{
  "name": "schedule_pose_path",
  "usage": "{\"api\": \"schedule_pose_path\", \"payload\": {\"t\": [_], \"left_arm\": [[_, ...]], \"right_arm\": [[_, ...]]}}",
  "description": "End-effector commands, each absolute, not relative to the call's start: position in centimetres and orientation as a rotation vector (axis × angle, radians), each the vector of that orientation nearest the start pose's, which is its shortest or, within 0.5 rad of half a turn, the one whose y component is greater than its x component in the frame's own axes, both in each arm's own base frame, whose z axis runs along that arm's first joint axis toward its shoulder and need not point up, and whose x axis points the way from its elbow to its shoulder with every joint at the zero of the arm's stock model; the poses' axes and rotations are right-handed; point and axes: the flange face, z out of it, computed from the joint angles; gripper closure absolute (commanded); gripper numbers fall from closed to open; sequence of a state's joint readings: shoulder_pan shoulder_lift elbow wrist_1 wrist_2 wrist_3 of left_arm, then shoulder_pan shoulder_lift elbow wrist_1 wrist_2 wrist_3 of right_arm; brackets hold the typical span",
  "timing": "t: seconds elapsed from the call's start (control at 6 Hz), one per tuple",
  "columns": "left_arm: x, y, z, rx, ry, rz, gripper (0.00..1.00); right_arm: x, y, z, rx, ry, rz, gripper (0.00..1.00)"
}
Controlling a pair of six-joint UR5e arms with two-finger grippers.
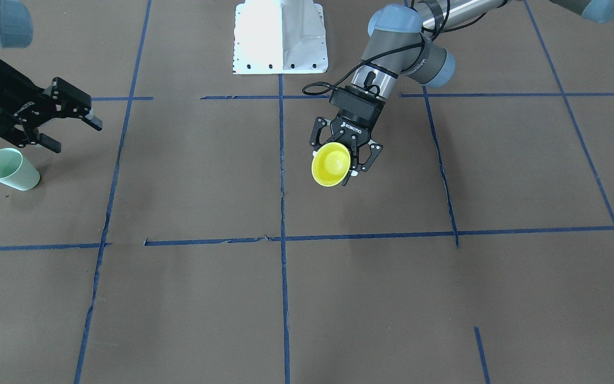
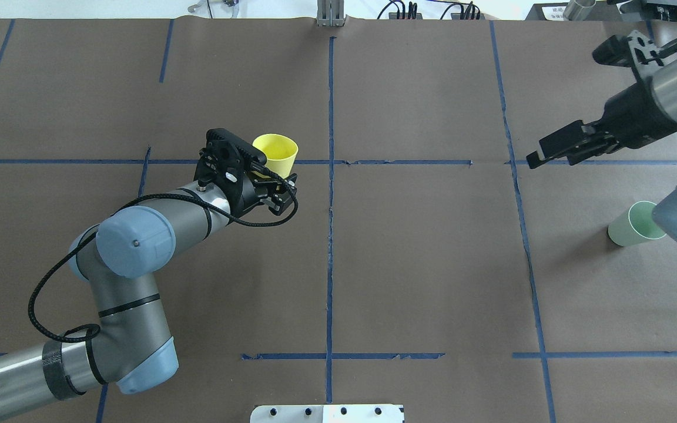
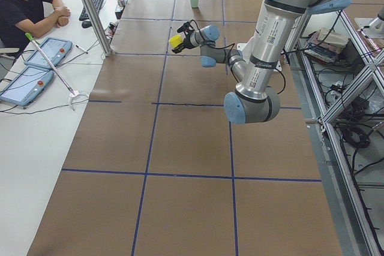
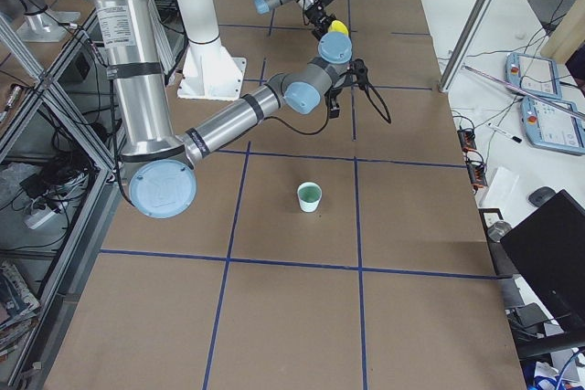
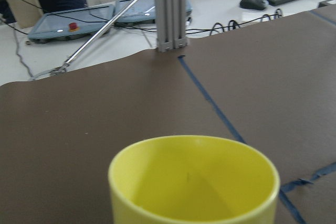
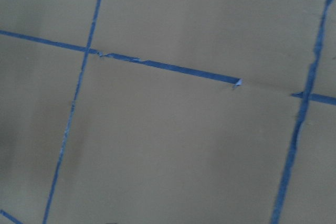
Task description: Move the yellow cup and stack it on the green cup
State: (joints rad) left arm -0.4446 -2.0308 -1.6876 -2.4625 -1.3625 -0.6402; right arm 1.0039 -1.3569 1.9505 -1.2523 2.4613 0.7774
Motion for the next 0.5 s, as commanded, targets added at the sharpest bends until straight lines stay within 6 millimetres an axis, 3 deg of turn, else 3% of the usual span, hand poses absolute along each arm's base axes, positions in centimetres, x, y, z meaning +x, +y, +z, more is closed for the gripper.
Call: {"api": "schedule_pose_path", "payload": {"t": [0.0,0.17,0.33], "left_arm": [[50.5,-37.9,22.6,1.052,1.163,0.433,0.93],[51.0,-36.7,22.2,1.055,1.182,0.544,0.93],[51.2,-35.9,21.9,1.054,1.203,0.571,0.93]], "right_arm": [[-31.4,-45.6,24.6,0.064,-1.249,-0.250,0.00],[-33.8,-44.4,22.1,0.039,-1.276,-0.273,0.00],[-35.2,-43.2,21.2,-0.002,-1.288,-0.267,0.00]]}}
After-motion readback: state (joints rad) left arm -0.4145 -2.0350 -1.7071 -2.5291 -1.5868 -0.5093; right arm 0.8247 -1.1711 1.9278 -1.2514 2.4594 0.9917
